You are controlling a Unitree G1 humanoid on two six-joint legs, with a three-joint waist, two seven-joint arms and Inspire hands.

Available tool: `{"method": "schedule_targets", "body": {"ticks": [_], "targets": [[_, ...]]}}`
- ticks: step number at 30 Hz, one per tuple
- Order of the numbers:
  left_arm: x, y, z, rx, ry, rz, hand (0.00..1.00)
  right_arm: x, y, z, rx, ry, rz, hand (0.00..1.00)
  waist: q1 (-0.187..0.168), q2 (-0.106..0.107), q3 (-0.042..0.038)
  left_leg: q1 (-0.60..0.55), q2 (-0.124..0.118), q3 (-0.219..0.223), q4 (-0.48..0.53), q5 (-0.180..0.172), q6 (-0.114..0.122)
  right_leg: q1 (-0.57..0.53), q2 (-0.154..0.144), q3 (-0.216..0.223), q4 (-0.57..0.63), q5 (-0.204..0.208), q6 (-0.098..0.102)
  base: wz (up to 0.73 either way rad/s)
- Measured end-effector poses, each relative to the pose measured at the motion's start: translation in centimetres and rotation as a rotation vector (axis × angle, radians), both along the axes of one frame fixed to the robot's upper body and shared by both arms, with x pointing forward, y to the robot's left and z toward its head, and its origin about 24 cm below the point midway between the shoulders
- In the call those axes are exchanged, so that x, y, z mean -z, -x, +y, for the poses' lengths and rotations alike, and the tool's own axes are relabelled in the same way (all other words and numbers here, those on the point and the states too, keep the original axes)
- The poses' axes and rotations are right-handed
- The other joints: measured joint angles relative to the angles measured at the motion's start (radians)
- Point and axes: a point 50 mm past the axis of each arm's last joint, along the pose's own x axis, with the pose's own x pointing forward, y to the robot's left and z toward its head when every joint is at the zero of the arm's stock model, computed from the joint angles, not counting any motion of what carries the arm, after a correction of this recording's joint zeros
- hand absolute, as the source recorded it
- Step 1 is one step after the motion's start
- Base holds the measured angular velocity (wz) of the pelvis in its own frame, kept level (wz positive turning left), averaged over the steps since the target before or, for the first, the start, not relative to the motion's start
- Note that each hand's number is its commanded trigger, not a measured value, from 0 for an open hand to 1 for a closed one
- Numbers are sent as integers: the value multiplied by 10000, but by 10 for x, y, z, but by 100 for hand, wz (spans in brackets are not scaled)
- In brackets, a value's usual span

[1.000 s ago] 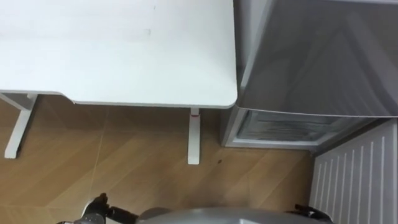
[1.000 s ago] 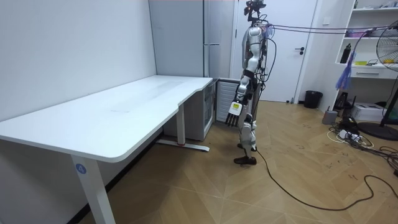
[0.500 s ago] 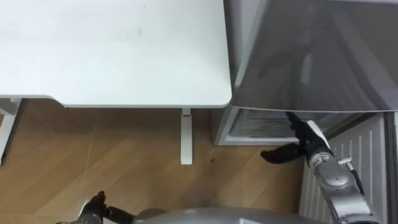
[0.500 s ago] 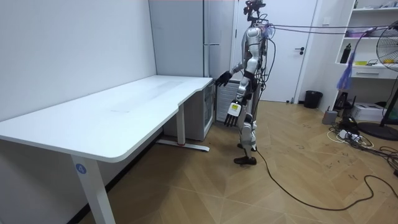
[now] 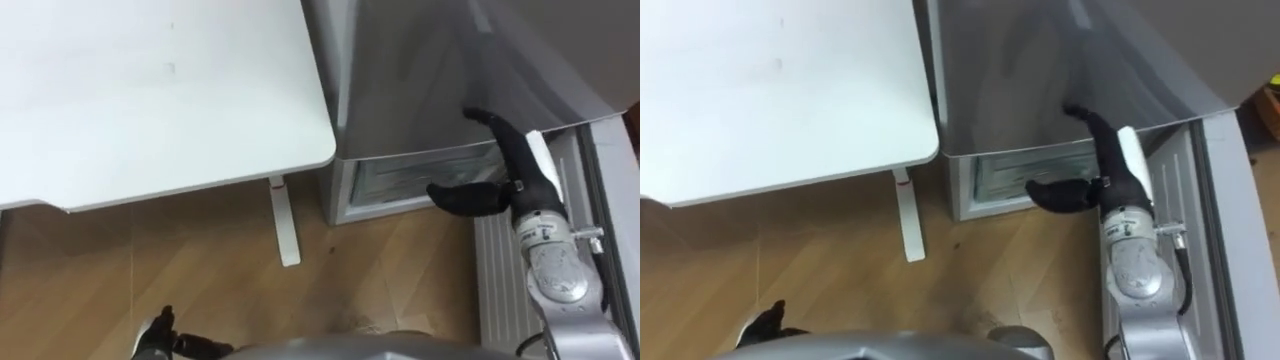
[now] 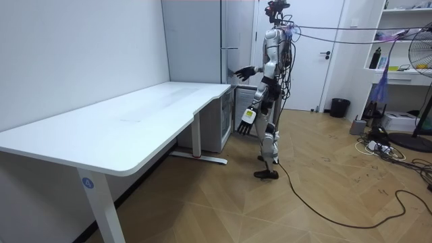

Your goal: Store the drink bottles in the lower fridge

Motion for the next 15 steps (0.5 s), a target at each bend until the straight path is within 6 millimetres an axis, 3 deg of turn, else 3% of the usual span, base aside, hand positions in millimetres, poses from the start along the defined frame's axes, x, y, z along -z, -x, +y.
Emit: {"method": "schedule_targets", "body": {"ticks": [3,7,15], "targets": [[0,4,1,-52,-37,61,0,3,7,-18,1281,249,-244,0,-144,-60,-29,12,-2,6,1,0,0,7,-1,10,-13,0,0,0],[-1,9,5,-198,-149,148,0,25,25,-46,3225,229,380,0,-328,-180,-25,46,-8,30,3,2,2,23,-9,32,-14,1,1,-3],[-7,7,18,-418,-389,-141,0,34,41,-98,6576,-57,340,0,-546,-435,53,-10,-21,6,6,4,4,8,-19,29,-55,-1,4,0]]}}
